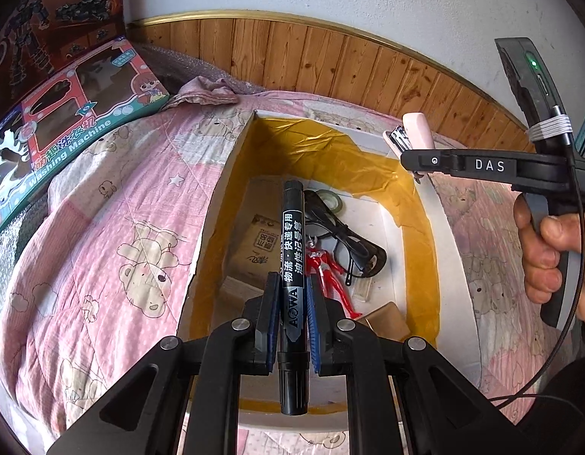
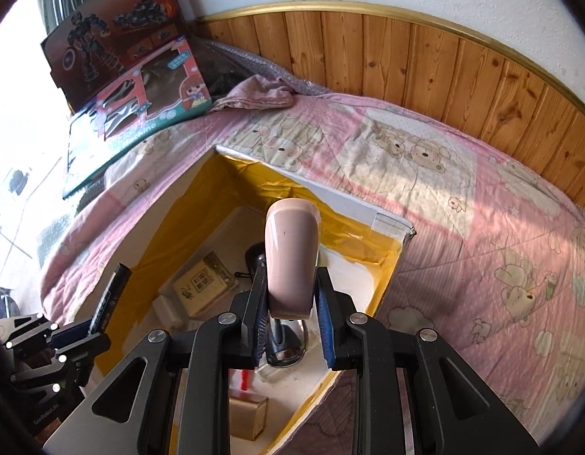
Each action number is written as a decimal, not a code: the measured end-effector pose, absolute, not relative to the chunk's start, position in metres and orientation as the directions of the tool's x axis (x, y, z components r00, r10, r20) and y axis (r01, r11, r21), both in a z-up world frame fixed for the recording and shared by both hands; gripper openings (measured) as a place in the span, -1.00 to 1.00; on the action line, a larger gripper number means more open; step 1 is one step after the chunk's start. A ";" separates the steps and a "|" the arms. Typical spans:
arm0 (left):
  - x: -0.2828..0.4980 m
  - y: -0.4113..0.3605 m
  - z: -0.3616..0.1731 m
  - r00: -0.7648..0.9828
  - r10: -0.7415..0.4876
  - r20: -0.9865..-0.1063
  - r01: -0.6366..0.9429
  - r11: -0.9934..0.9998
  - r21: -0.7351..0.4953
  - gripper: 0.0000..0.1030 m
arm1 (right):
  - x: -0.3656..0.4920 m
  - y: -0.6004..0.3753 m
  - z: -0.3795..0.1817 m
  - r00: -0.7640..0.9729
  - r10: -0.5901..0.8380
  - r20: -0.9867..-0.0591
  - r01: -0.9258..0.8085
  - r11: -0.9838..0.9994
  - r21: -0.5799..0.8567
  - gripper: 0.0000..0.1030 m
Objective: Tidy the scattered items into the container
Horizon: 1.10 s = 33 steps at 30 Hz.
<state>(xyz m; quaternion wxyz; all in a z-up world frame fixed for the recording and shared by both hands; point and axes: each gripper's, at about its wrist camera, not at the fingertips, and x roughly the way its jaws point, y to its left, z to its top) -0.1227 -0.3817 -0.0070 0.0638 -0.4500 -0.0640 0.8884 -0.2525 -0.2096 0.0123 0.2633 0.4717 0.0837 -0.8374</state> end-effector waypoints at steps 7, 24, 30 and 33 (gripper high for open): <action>-0.132 -0.385 -0.023 -0.530 0.178 -0.829 -0.056 -0.983 -0.175 -0.73 | -0.272 -0.215 -0.015 -0.384 -0.305 -0.871 0.516 -0.854 0.071 -0.50; -0.096 -0.418 -0.003 -0.555 0.169 -0.814 0.037 -0.973 -0.228 -0.25 | -0.208 -0.169 0.023 -0.410 -0.373 -0.832 0.510 -0.850 0.130 -0.25; -0.065 -0.400 0.009 -0.564 0.163 -0.810 0.001 -0.980 -0.198 -0.21 | -0.159 -0.160 0.041 -0.421 -0.371 -0.827 0.569 -0.819 0.078 -0.14; -0.052 -0.390 0.014 -0.566 0.174 -0.806 -0.019 -0.980 -0.199 -0.14 | -0.135 -0.162 0.048 -0.424 -0.361 -0.831 0.604 -0.796 0.038 -0.09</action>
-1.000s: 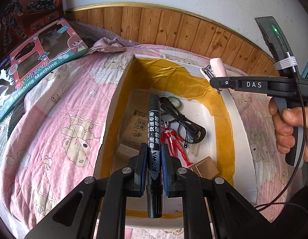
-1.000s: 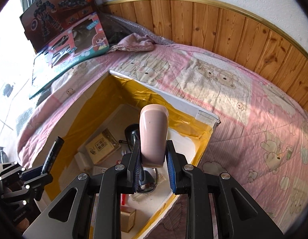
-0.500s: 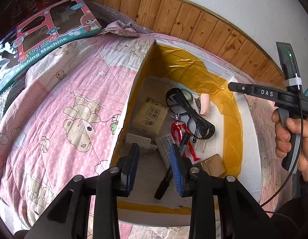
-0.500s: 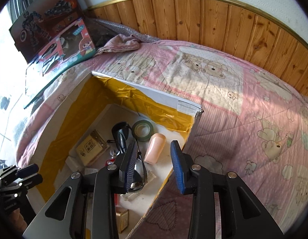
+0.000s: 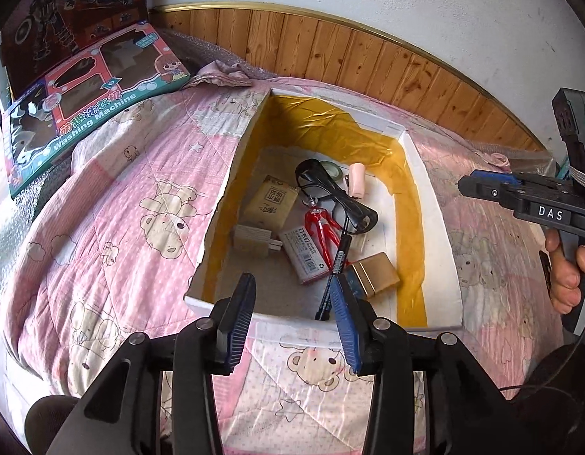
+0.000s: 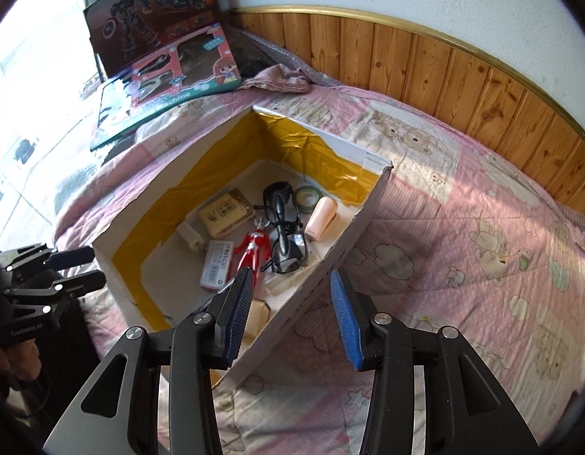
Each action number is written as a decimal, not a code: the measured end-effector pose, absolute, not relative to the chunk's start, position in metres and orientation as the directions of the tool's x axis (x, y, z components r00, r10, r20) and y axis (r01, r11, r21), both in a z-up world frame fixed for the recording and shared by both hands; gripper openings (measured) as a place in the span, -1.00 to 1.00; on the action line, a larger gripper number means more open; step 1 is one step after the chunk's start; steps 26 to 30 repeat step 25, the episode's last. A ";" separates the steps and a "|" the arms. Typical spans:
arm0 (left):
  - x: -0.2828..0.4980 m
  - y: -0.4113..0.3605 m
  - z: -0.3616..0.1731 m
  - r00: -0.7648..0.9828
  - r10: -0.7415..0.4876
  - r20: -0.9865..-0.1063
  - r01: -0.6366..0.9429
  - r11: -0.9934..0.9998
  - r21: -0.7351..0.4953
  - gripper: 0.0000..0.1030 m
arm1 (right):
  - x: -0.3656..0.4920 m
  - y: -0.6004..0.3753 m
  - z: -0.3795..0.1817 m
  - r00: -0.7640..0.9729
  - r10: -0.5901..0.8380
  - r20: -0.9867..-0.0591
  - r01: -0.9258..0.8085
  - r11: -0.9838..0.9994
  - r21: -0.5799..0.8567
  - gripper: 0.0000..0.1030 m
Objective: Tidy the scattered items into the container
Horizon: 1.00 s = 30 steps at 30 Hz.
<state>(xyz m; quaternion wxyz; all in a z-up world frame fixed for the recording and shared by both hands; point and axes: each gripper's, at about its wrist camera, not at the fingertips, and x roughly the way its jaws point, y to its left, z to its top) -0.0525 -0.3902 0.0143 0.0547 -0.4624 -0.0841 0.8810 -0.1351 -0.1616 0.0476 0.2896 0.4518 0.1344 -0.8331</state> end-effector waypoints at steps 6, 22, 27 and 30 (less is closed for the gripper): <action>-0.036 -0.380 0.026 -0.573 0.181 -0.799 -0.014 -0.977 -0.212 -0.10 | -0.096 -0.172 0.053 -0.437 -0.286 -0.853 0.653 -0.753 -0.082 0.05; -0.005 -0.370 0.073 -0.645 0.163 -0.747 -0.037 -0.982 -0.183 0.03 | -0.064 -0.195 0.050 -0.264 -0.324 -0.908 0.716 -0.697 0.040 0.06; -0.002 -0.370 0.075 -0.647 0.168 -0.743 -0.040 -0.982 -0.186 0.03 | -0.059 -0.202 0.059 -0.283 -0.327 -0.902 0.725 -0.688 0.023 0.06; -0.002 -0.370 0.075 -0.647 0.168 -0.743 -0.040 -0.982 -0.186 0.03 | -0.059 -0.202 0.059 -0.283 -0.327 -0.902 0.725 -0.688 0.023 0.06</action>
